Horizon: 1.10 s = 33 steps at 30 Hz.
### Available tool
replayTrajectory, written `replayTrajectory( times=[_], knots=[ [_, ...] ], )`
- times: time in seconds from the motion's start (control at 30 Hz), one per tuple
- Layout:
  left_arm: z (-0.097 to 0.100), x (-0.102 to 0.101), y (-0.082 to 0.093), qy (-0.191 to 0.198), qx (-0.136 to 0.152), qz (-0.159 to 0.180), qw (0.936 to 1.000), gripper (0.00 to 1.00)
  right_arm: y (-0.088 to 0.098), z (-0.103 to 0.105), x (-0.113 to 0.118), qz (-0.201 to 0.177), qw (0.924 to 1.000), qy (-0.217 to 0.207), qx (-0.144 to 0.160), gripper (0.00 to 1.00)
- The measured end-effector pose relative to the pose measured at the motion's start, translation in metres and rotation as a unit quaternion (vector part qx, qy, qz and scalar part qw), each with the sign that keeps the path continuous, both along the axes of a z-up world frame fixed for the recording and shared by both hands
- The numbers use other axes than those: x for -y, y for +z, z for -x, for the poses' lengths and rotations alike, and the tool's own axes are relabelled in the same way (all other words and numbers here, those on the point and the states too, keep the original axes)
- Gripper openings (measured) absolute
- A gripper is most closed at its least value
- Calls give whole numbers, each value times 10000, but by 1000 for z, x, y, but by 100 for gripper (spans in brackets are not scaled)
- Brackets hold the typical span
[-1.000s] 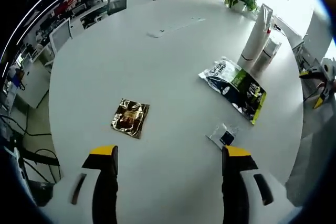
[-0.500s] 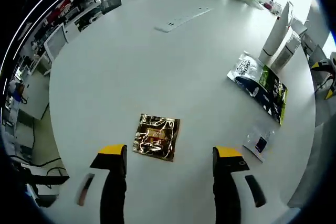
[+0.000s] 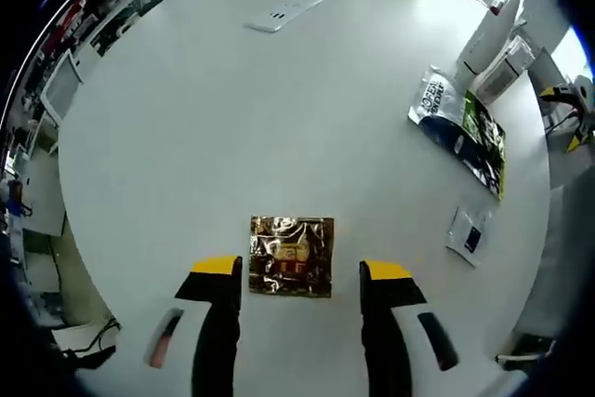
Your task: Arrange the skincare products in the storage area until every visible bottle or jar stands upright without overlapping.
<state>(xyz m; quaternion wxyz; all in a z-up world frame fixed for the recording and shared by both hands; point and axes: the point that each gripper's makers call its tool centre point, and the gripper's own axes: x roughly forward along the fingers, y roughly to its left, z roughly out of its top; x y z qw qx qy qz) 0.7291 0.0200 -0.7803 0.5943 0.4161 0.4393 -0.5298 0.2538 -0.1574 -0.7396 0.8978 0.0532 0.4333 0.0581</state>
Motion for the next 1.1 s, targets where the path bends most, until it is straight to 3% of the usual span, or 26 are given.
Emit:
replayTrajectory(
  times=[0.43,0.6,0.73,1.1],
  knots=[
    [-1,-8,-15,-171,-78,-398,9990,44,-2,1,0,18,10000,-13,-80,84],
    [1,-8,-15,-206,-183,-421,9987,41,-3,2,0,12,9999,-7,-110,84],
    [-1,-8,-14,-214,-159,-454,9986,35,-4,2,0,10,9999,-5,-125,84],
    [3,-4,-7,-354,-37,-354,9987,31,-4,2,-1,19,9999,30,-151,84]
  ],
)
